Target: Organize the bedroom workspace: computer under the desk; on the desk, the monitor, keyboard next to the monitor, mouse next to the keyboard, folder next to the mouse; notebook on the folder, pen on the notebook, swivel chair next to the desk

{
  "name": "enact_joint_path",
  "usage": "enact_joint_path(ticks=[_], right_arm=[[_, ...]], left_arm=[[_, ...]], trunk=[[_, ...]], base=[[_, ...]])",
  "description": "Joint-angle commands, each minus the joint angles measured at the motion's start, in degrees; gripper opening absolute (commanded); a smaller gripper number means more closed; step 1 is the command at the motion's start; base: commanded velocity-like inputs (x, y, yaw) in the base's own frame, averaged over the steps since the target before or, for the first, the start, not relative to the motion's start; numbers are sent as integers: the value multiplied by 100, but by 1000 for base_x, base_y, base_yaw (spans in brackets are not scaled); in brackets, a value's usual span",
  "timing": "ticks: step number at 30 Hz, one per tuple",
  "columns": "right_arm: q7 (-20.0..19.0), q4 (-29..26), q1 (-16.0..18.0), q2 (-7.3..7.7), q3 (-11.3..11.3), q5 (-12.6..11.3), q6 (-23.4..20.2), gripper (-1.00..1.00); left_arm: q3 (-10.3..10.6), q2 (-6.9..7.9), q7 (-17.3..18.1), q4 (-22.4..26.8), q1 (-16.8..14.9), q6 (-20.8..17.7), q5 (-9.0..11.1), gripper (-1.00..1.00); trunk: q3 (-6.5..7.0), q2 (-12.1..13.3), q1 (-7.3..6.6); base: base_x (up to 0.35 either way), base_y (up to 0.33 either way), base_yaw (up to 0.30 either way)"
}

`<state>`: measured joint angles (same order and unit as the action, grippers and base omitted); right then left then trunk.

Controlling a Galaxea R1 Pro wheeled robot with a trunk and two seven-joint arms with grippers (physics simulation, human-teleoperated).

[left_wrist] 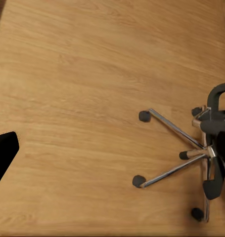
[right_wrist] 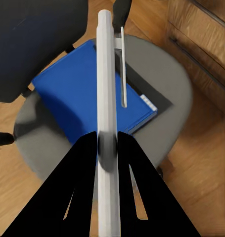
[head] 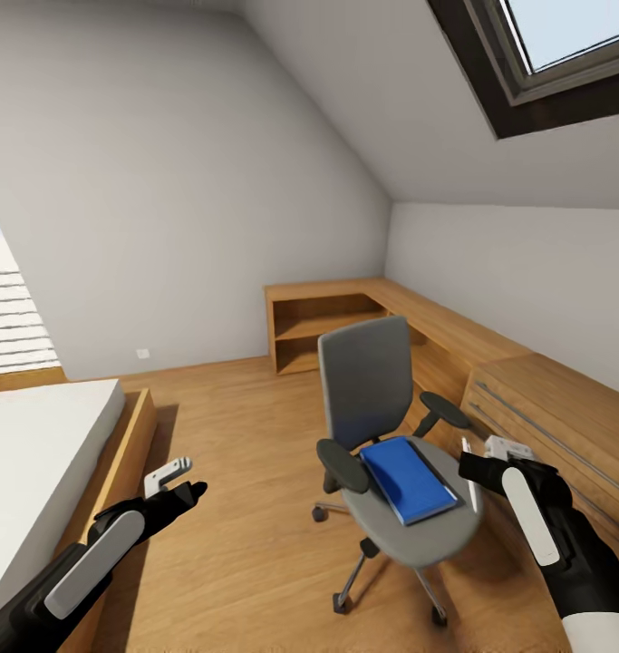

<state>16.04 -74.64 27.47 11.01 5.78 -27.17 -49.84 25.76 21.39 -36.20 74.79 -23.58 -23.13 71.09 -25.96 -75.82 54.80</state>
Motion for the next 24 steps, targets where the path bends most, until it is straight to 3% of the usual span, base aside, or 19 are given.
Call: enact_joint_path(ticks=[1,24], right_arm=[[39,-6,4,0,-1,-71,-13,-100],[39,-58,-5,-3,-7,-45,-16,-100]], left_arm=[[17,6,-44,10,-6,1,37,100],[177,9,-45,351,-6,90,36,100]], trunk=[[21,37,-25],[458,960,-531]], base=[[-248,0,0],[-21,0,-7]])
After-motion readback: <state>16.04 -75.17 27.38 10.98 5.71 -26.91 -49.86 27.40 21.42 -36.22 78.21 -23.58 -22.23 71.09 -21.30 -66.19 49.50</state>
